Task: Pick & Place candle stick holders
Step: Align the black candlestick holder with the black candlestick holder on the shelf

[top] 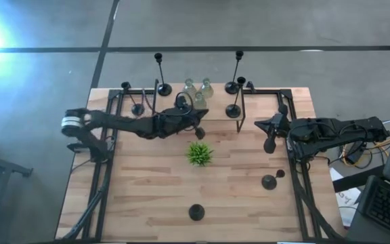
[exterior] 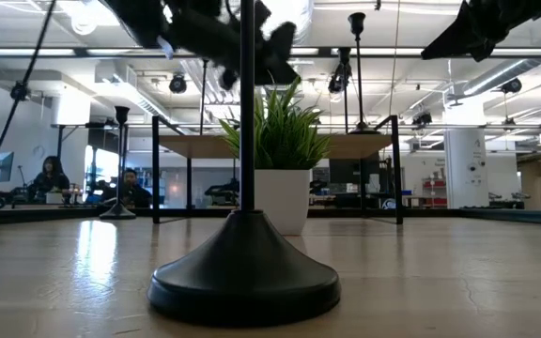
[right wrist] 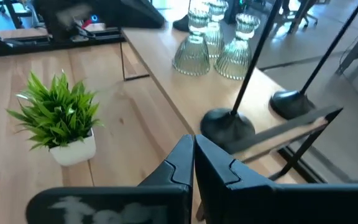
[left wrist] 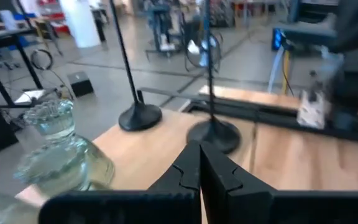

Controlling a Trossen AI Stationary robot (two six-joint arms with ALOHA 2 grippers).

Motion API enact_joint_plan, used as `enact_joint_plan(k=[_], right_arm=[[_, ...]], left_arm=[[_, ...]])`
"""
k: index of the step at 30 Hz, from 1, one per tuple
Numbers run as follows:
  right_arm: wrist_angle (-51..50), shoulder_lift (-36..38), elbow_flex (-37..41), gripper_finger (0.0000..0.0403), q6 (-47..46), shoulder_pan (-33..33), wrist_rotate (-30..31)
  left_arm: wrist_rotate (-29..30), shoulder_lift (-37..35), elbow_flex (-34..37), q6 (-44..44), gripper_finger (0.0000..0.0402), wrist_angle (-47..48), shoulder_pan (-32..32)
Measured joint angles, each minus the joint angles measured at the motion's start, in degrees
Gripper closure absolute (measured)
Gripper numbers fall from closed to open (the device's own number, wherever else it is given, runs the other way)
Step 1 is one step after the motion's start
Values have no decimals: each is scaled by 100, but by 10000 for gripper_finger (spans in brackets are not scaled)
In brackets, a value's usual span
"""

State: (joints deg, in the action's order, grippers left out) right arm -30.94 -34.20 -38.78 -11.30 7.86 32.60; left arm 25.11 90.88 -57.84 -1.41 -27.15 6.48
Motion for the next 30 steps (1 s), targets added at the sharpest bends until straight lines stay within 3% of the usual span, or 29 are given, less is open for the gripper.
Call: enact_joint_plan(k=[4, 11, 16, 22, 30], right_arm=[[-194, 1, 1, 394, -203, -2, -4], [-79, -1, 1, 394, -179, 0, -118], [-57, -1, -1, 394, -118, 0, -140], [-19, -1, -1, 394, -113, 0, -155], [-16, -1, 1, 394, -198, 0, -160]], left_arm=[[132, -893, 2, 91, 401, 1538, -311], [1760, -2478, 496, 945, 401, 3944, -784], [2537, -3555, 1397, 2152, 401, 4120, -817], [3900, -4189, 2268, 2342, 398, 4118, -808], [4409, -4680, 2865, 2267, 372, 4170, -806]])
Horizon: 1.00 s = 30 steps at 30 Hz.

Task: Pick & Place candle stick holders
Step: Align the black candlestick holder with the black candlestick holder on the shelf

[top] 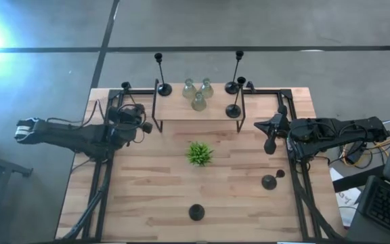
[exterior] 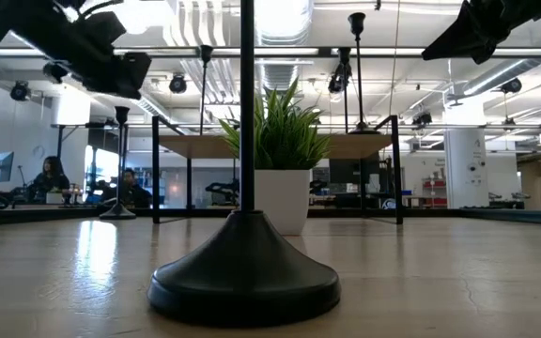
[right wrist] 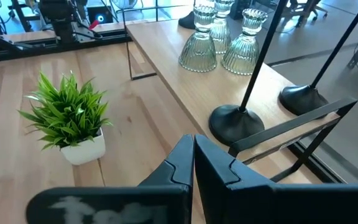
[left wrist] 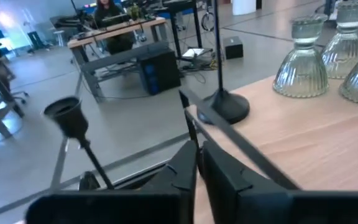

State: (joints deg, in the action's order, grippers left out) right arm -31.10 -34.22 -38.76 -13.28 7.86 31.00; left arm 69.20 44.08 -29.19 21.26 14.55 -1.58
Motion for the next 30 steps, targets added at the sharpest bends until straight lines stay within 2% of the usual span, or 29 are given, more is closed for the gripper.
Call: enact_joint_plan(k=[7, 16, 19, 23, 27, 30], right_arm=[[10, 2, 0, 394, 42, -2, 4], [17, 2, -2, 394, 51, 0, 7], [18, 1, -2, 394, 154, -1, 20], [109, 1, 0, 394, 327, -2, 70], [362, 2, -1, 394, 574, -1, 68], [410, 2, -1, 394, 661, -1, 68]], left_arm=[[-64, -808, 727, 875, 283, 11, 26], [181, -1136, 1410, 785, 180, -171, 164], [332, -1133, 1668, 473, 160, -620, 273], [332, -1133, 2060, -384, 149, -1810, 564], [-509, -1131, 2396, -1656, 152, -3517, 1104], [-711, -1119, 2540, -2265, 154, -4272, 1632]])
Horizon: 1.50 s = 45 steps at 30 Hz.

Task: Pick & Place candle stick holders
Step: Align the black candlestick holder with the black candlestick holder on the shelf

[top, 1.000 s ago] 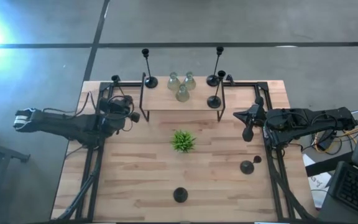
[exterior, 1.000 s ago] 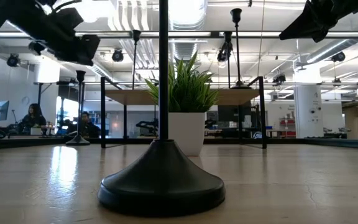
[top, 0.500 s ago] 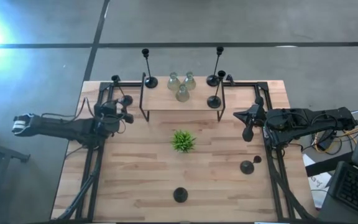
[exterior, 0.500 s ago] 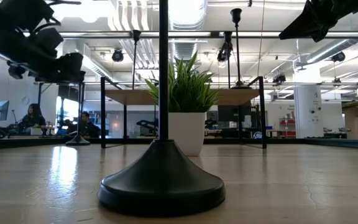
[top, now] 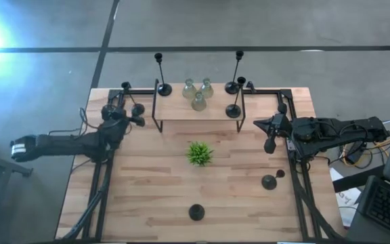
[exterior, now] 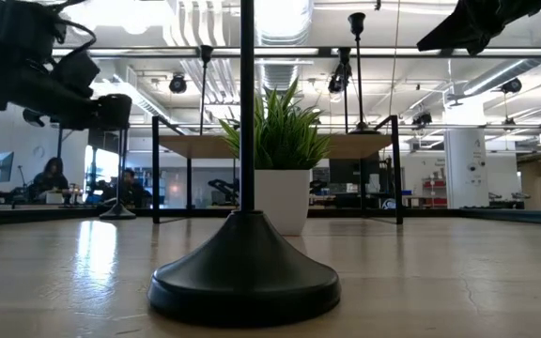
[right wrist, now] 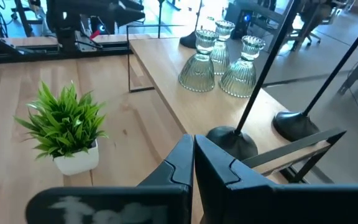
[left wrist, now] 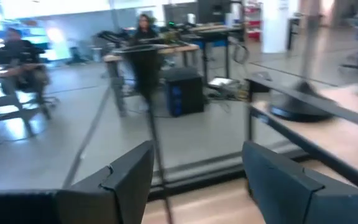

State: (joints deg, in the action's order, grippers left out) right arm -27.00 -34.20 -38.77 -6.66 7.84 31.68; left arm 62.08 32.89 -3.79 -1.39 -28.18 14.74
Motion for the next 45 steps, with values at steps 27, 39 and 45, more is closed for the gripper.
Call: enact_joint_plan(k=[27, 39, 45], right_arm=[[105, -1, 1, 394, 133, 1, 45], [111, -2, -1, 394, 133, -1, 155], [118, 0, 1, 394, 110, -1, 155]], left_arm=[[-2590, 1272, -219, 382, 161, -1015, 2823], [-2689, 2163, -221, 615, 308, -1737, 3135], [-2863, 2232, -266, 474, 385, -1965, 3128]])
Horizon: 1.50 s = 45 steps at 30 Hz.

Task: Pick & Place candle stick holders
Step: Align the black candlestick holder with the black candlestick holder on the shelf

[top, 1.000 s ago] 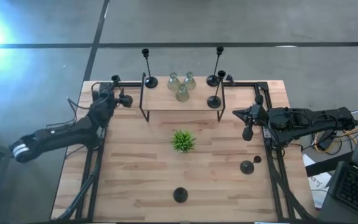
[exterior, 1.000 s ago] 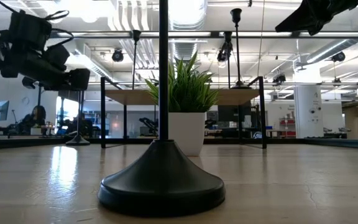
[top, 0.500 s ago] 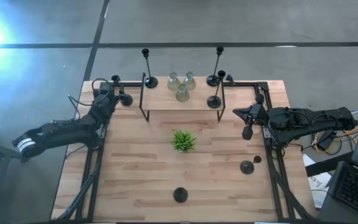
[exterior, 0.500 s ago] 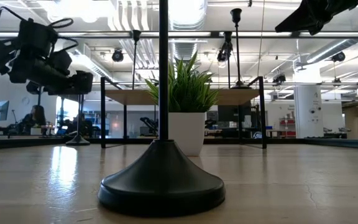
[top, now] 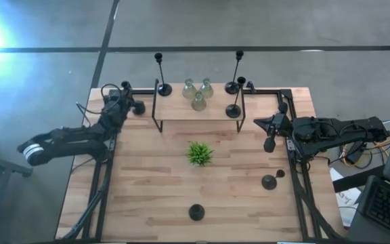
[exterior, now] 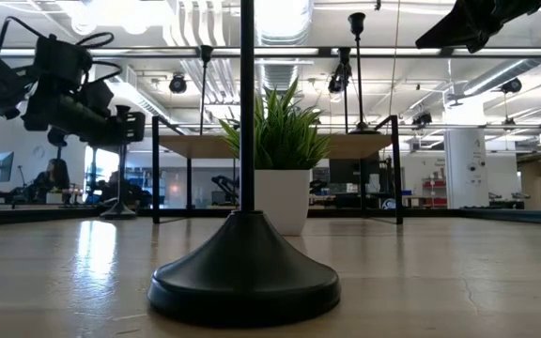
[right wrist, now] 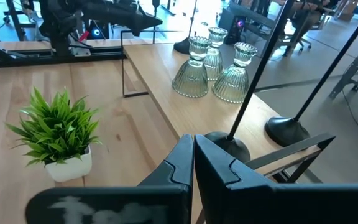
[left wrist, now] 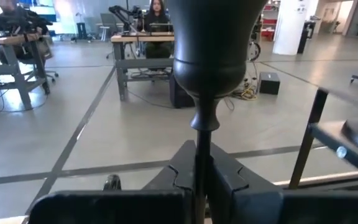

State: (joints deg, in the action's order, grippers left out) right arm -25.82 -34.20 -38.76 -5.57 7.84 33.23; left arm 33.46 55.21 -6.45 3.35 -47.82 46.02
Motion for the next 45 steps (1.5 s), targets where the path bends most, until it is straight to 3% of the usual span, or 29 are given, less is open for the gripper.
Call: enact_joint_plan(k=[3, 6, 14, 18, 25, 32, 38, 45], right_arm=[[2, 0, -2, 394, -4, 0, -2], [2, 0, 0, 394, -30, 0, -2], [0, -2, 0, 394, -6, 0, -4], [-3, -1, -1, 394, 7, 0, -4], [-3, -2, 0, 394, 18, 0, -7], [4, -2, -1, 394, 20, 0, -7], [131, 0, 0, 394, 105, 0, -9], [111, -2, -1, 394, 16, 0, -22]], left_arm=[[-71, -247, -167, 2, 385, 371, -65], [-159, -614, -609, 6, 385, 1481, -170], [-156, -1501, -2683, 131, 385, 5345, -719], [-229, -1707, -3597, 5, 385, 6317, -1240], [-396, -1800, -4532, -334, 385, 6645, -2326], [-557, -1391, -4796, -353, 385, 6358, -3147], [-1198, -733, -4768, -350, 385, 5819, -3366], [-1205, -110, -4766, -463, 385, 5364, -3364]])
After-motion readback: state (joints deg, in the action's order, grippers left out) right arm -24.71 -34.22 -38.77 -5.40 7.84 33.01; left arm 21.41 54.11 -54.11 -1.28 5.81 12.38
